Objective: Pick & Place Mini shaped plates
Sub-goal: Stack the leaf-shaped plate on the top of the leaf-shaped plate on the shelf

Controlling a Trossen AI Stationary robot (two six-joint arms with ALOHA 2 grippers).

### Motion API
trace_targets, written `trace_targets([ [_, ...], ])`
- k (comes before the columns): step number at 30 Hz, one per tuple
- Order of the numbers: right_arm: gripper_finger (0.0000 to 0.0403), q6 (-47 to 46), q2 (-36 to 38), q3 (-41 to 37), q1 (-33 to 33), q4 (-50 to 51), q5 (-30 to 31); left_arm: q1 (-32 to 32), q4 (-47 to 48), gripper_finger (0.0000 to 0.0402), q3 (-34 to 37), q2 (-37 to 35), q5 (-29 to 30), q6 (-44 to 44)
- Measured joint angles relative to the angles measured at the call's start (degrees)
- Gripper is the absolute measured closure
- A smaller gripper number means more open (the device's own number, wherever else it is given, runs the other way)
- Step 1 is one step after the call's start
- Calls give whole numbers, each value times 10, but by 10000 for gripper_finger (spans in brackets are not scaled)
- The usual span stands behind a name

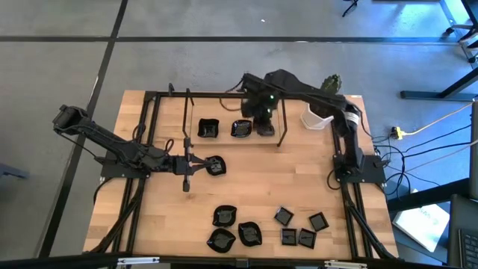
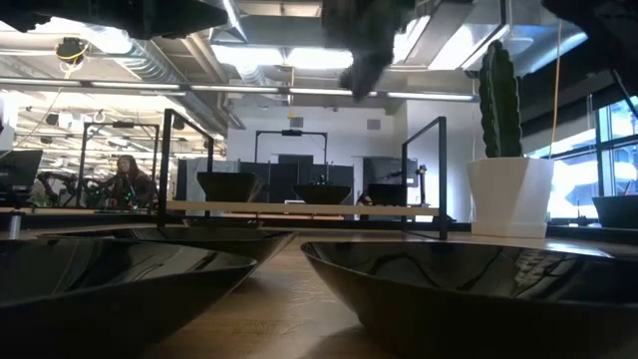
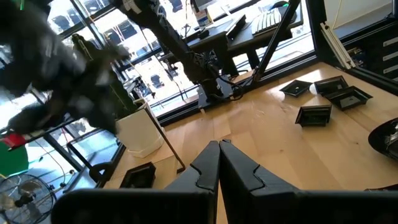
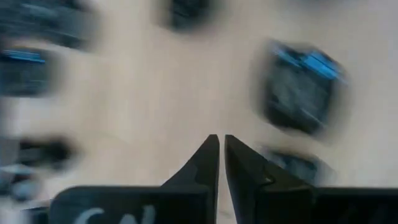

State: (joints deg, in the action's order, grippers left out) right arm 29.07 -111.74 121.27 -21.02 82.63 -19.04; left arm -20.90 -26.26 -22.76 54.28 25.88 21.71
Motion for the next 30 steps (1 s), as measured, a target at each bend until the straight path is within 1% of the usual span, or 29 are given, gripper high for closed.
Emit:
trace_targets([
  [2,375,19,21,-1,31,8,-78,0,1,397,0,0,0,0],
  [3,375,29,32,-4,47,13,-107,0,2,397,0,0,0,0],
  [5,375,34,53,-12,83,19,-133,0,4,398,0,0,0,-1],
  [7,375,26,73,-27,119,18,-129,0,3,397,0,0,0,-7],
  [11,375,-11,114,-78,186,16,-78,0,4,397,0,0,0,-15],
  [13,375,-15,140,-118,209,11,-76,0,4,398,0,0,0,-17],
  [15,375,-29,168,-170,226,-27,-84,0,4,398,0,0,0,-22],
  [18,375,-52,213,-261,241,-96,-85,0,4,398,0,0,0,-26],
  [23,375,-80,283,-419,250,-193,-61,0,4,398,0,0,0,-26],
  [27,375,-107,328,-533,250,-255,-60,0,4,398,0,0,0,-26],
  [30,375,-130,358,-615,253,-329,-60,0,4,397,0,0,0,-26],
])
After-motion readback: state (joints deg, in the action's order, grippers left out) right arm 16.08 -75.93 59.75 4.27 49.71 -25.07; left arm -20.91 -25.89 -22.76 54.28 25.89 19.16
